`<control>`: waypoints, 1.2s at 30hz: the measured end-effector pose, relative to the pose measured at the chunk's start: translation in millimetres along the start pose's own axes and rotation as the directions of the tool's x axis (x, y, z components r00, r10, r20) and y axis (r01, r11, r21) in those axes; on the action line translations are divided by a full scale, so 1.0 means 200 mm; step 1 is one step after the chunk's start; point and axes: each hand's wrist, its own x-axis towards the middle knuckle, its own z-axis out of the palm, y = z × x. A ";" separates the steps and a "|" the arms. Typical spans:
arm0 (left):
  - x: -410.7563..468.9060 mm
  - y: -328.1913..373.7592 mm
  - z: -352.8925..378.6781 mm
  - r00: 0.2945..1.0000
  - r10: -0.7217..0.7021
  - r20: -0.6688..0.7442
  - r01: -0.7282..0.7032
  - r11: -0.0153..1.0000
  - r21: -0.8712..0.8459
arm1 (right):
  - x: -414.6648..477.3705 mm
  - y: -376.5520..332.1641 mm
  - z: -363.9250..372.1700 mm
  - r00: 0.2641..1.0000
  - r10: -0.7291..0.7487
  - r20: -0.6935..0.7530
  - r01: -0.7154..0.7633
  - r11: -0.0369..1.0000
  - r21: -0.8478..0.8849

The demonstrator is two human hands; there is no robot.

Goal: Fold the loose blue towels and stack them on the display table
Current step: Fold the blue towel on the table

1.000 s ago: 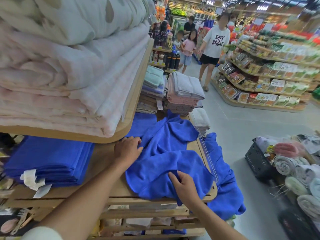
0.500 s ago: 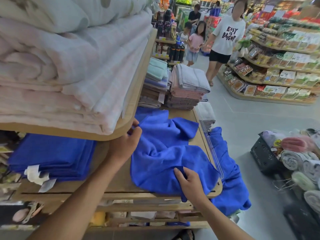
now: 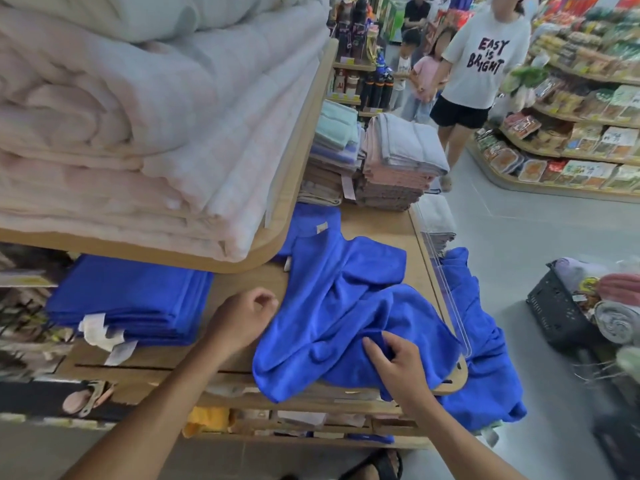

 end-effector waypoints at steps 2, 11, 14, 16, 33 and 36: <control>0.13 0.12 0.01 0.998 0.033 -0.050 -0.032 0.999 0.024 | 0.00 0.00 0.00 1.000 0.008 -0.006 -0.008 1.000 -0.008; 0.58 0.52 0.01 0.993 0.112 -0.031 -0.100 0.960 0.262 | 0.00 -0.02 0.00 1.000 0.021 -0.019 -0.021 1.000 0.000; 0.63 0.50 0.01 0.999 0.035 0.003 -0.034 0.957 0.288 | 0.00 -0.01 0.00 0.999 0.020 -0.031 -0.021 1.000 -0.008; 0.64 0.49 0.01 0.998 0.061 -0.004 -0.059 0.977 0.207 | 0.00 -0.01 0.00 0.999 0.015 -0.041 -0.016 1.000 -0.012; 0.31 0.69 0.13 0.993 0.047 0.110 0.065 0.559 -0.827 | 0.04 -0.02 -0.07 0.964 0.157 0.215 -0.220 0.925 0.310; 0.12 0.66 0.28 0.969 0.045 0.243 0.182 0.535 -0.825 | 0.02 -0.04 -0.10 0.954 0.125 0.272 -0.222 0.906 0.360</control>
